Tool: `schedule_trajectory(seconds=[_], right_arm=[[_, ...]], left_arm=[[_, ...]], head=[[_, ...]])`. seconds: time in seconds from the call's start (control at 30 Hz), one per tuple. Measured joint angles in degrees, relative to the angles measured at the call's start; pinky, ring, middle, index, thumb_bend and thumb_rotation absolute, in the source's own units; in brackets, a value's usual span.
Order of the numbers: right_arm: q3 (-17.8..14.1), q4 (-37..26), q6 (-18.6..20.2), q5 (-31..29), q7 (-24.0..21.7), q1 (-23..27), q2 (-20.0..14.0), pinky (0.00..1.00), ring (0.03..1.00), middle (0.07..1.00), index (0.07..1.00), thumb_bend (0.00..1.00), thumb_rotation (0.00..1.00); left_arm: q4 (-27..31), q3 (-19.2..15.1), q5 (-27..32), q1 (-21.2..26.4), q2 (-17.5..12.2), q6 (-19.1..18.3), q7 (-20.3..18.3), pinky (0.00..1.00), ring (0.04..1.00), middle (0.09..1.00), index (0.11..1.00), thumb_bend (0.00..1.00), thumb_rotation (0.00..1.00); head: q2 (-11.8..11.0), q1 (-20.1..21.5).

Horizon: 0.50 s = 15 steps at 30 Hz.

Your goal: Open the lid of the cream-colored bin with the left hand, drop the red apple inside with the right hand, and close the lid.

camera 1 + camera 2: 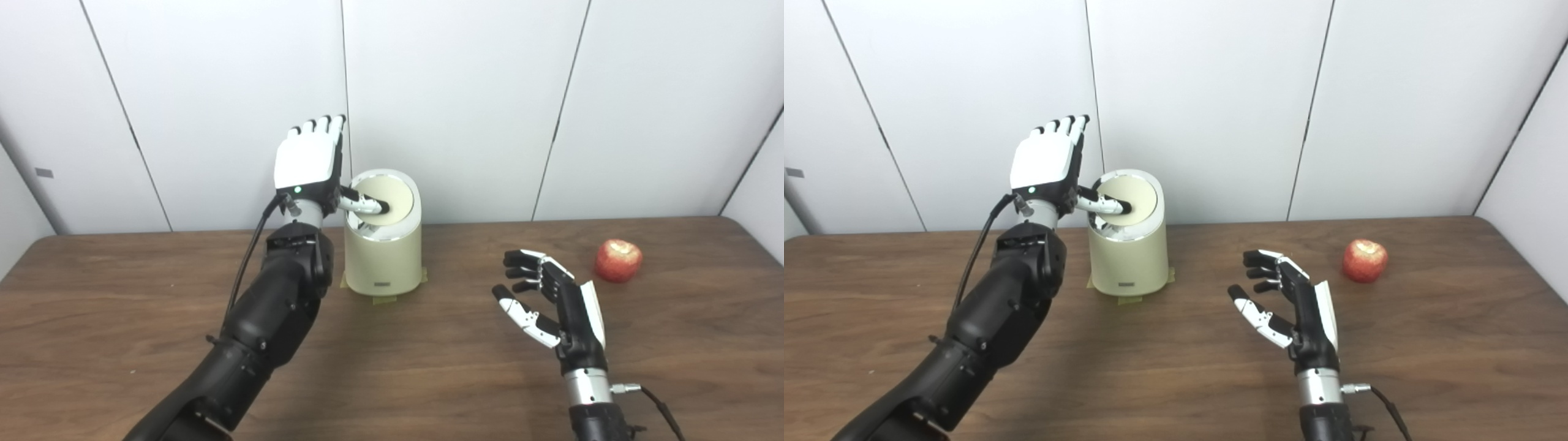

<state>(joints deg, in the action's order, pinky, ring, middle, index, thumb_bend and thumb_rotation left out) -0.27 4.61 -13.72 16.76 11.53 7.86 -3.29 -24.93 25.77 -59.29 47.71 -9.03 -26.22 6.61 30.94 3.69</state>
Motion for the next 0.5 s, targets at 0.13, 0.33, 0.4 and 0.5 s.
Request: schedule_trajectory(seconds=[0.13, 0.33, 0.4, 0.5], right_arm=[[-0.02, 0.02, 0.0, 0.03, 0.07, 0.01, 0.07, 0.53, 0.64, 0.664, 0.665, 0.27, 0.31], [-0.02, 0.01, 0.0, 0.01, 0.07, 0.01, 0.11, 0.54, 0.643, 0.67, 0.668, 0.27, 0.3], [-0.03, 0.01, 0.0, 0.02, 0.09, 0.0, 0.11, 0.54, 0.644, 0.671, 0.668, 0.26, 0.3], [0.0, 0.0, 0.0, 0.23, 0.16, 0.0, 0.1, 0.53, 0.636, 0.667, 0.668, 0.26, 0.31]], left_arm=[[0.28, 1.37, -4.53, 0.04, -0.36, 0.02, 0.14, 1.0, 1.0, 1.0, 1.0, 1.0, 0.17], [-0.52, 1.92, -6.92, 0.33, -0.35, 0.04, 0.18, 1.0, 1.0, 1.0, 1.0, 1.0, 0.18], [-1.5, 1.94, -7.08, 0.46, -0.42, 0.06, 0.72, 1.0, 1.0, 1.0, 1.0, 1.0, 0.18], [-3.18, 2.01, -7.06, 0.48, -0.57, 0.25, 2.65, 1.0, 1.0, 1.0, 1.0, 1.0, 0.18]], head=[[-0.18, 0.09], [-0.09, 0.17], [-0.09, 0.18], [0.0, 0.26]])
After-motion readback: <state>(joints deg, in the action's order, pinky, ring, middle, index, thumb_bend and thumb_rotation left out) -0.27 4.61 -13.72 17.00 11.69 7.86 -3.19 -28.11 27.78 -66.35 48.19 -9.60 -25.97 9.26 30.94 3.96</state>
